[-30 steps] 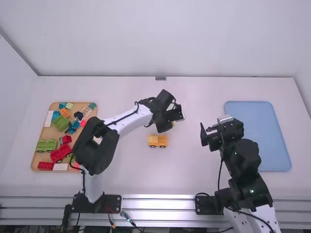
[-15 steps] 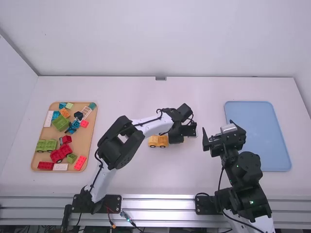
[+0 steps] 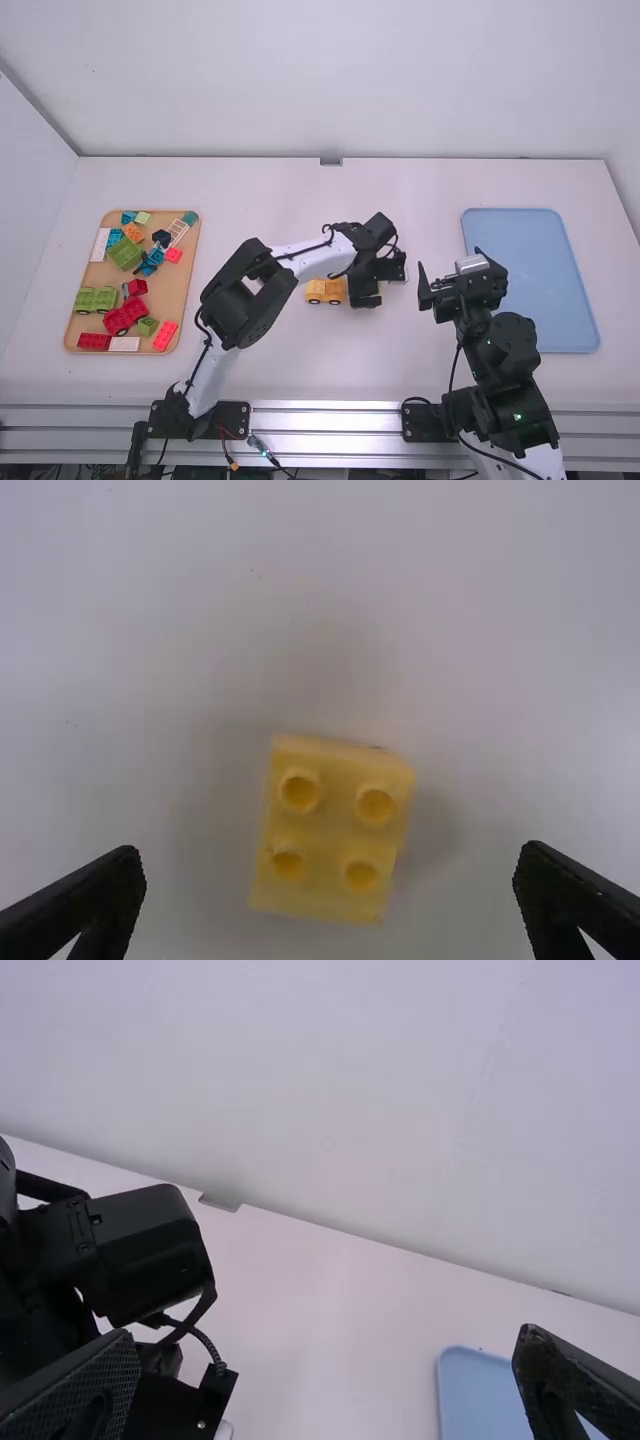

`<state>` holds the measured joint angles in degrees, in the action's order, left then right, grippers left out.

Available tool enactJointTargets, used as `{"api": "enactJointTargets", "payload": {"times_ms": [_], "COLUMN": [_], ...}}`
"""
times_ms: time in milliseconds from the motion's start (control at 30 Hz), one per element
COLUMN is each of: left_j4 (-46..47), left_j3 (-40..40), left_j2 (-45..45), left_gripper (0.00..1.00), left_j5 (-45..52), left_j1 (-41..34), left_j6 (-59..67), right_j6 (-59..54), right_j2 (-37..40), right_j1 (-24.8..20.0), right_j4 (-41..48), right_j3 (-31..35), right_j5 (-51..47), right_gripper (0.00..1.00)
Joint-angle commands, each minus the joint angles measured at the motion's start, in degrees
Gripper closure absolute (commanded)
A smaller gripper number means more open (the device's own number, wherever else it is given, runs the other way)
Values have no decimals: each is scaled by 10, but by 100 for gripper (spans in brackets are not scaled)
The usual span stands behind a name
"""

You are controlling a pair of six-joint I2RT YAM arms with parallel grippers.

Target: Assemble lego blocks to make yellow taxi

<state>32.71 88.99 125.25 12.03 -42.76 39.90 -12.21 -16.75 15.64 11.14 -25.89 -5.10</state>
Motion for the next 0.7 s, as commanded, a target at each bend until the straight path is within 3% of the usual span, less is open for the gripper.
{"api": "enactJointTargets", "payload": {"times_ms": [0,200,433,533,667], "left_j4": [-4,3,13,23,-2], "left_j3": [5,5,5,-2,-31], "left_j2": [-2,-50,-119,-145,-178], "left_gripper": [1,1,1,1,1], "left_j5": [10,10,6,8,4], "left_j1": [5,33,96,145,193], "left_j6": [-17,-9,-7,-16,-41], "right_j6": [-2,-13,-13,-47,-95], "right_j2": [3,-9,-85,-163,-265], "right_j1": [0,-25,-64,-82,-86], "right_j4": [-2,-9,-66,-114,-110], "right_j3": [4,4,3,3,-31], "right_j5": [-6,-5,41,114,163], "right_gripper": [1,1,1,1,1]}}
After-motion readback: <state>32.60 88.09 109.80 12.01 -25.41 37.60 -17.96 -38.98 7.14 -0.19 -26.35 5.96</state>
